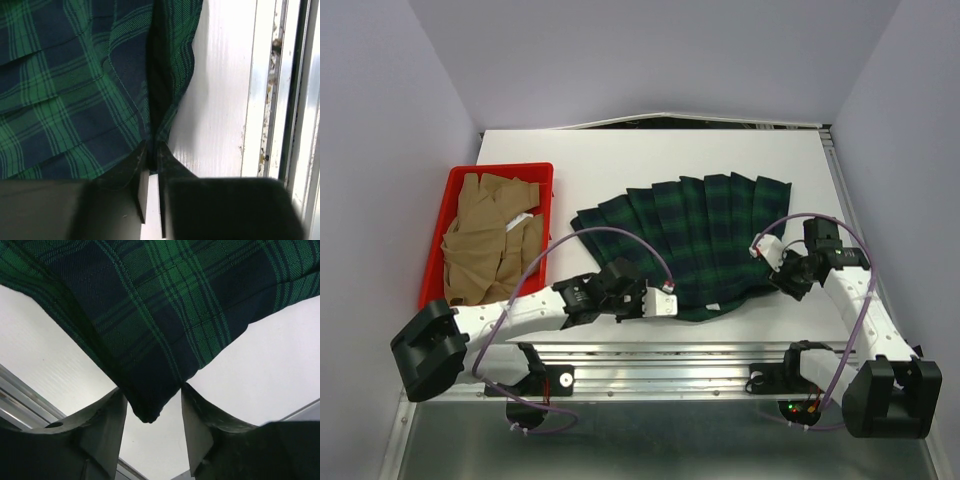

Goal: Fold and stack the skirts
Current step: Flatten the skirt out

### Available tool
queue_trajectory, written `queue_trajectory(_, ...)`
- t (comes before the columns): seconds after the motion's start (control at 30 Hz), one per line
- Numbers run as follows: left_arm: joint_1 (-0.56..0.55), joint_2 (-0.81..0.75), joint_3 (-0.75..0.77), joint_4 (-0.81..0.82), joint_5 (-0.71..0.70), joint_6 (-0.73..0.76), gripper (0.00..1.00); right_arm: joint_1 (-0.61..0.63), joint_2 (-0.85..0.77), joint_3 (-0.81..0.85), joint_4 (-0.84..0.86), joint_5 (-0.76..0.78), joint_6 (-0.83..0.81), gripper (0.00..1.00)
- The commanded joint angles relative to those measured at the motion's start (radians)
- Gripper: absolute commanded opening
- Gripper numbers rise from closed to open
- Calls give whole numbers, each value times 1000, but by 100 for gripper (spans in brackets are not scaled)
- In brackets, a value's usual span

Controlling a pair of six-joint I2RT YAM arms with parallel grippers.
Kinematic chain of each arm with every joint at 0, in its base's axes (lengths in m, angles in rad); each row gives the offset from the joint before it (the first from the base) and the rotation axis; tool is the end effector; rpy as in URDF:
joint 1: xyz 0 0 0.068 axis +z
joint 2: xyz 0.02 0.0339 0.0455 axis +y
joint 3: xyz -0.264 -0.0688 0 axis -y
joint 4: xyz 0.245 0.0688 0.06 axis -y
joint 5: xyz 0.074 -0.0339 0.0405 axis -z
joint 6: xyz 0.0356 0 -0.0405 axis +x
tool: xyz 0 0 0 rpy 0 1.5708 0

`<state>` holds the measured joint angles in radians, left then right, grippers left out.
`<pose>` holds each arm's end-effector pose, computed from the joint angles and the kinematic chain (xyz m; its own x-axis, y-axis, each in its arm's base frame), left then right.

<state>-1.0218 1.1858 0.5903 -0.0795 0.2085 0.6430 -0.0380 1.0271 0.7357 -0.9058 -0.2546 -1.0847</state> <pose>0.1202 -0.2105 0.2024 0.2900 0.6501 -0.7024 0.9309 -0.0214 0.3646 0.1751 0.0023 0.2255 -0.3859 -0.8416 -0.3778 -0.8483 0.4847 -0.2131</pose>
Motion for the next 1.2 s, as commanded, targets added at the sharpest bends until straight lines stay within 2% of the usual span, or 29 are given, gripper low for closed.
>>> queue_trajectory(0.0,28,-26,77,-14,29,-22,0,4,-38,-10,57,21,-56,60)
queue_trajectory(0.1,112,-46,103,-55,70,-37,0,4,-48,-36,103,35,-104,63)
queue_trajectory(0.2,175,-55,111,-66,118,-42,0,4,-32,-62,133,37,-154,62)
queue_trajectory(0.4,219,-60,117,-89,153,-62,0,4,24,-107,188,38,-202,59)
queue_trajectory(0.53,250,-57,114,-75,166,-85,0,4,-33,-143,185,17,-253,61)
queue_trajectory(0.67,281,-45,126,-82,186,-104,0,4,-84,-217,231,17,-308,59)
queue_trajectory(0.87,327,-2,164,-117,229,-115,0,4,-143,-252,202,-6,-346,69)
queue_trajectory(1.17,351,21,181,-111,272,-131,0,4,-209,-323,249,-26,-399,75)
